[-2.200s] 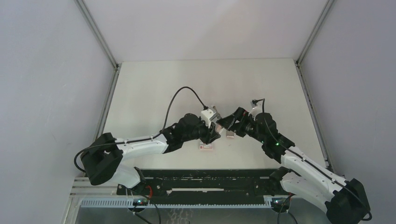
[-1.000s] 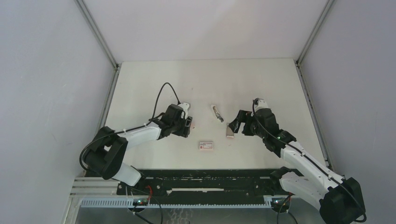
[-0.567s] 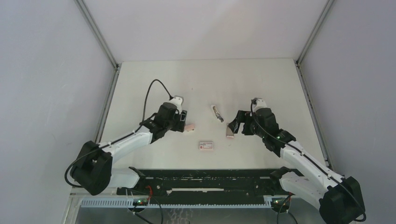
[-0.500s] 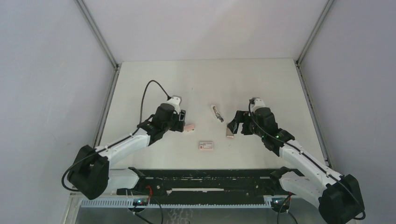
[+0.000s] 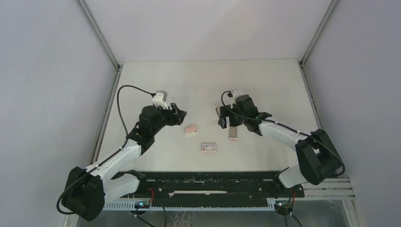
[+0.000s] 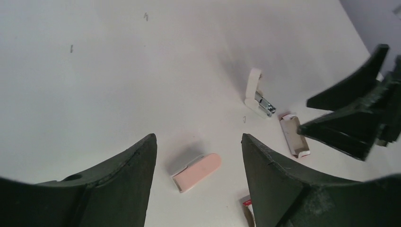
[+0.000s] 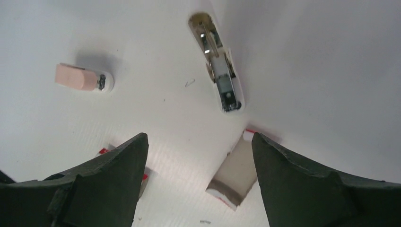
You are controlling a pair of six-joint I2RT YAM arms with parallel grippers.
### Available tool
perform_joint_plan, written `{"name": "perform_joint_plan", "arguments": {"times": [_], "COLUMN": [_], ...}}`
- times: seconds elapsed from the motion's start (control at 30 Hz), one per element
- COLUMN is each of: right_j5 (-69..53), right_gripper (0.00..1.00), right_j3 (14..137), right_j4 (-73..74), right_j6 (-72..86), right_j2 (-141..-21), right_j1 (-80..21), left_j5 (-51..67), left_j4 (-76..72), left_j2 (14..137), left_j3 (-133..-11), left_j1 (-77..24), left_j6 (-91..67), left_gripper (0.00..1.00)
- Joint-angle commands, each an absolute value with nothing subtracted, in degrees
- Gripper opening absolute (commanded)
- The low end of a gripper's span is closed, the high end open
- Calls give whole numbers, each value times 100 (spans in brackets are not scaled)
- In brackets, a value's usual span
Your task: Load the staples into the stapler
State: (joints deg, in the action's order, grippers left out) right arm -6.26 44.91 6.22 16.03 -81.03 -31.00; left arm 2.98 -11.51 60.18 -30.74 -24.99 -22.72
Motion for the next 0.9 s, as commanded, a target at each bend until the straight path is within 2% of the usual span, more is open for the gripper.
{"name": "perform_joint_plan", "arguments": {"times": [0.0, 0.17, 0.37, 0.63, 0.87], "right_j5": [-443, -252, -159, 178, 175], "right_gripper": [80, 77, 66, 58, 36], "right_j3": [5139, 5490, 5549, 5730, 5732], "right_j4": [253, 469, 492, 446, 453], "right_j6": [1194, 845, 635, 445, 203], "right_j2": [-8669, -9207, -9588, -10063, -10172], "right_j1": [-3211, -3228, -3199, -3272, -3420], "left_j5": [784, 1052, 1079, 1063, 1169], "left_j4": [-1942, -2048, -2127, -2171, -2139], "left_j2": [6004, 6006, 6051, 6106, 6207], "left_j3": [-2788, -2733, -2665, -2504, -2520], "left_j1": [-2478, -2478, -2476, -2479, -2478], "left_j6": [-2404, -2158, -2023, -1929, -1884], "left_gripper": [70, 69, 68, 68, 67]}}
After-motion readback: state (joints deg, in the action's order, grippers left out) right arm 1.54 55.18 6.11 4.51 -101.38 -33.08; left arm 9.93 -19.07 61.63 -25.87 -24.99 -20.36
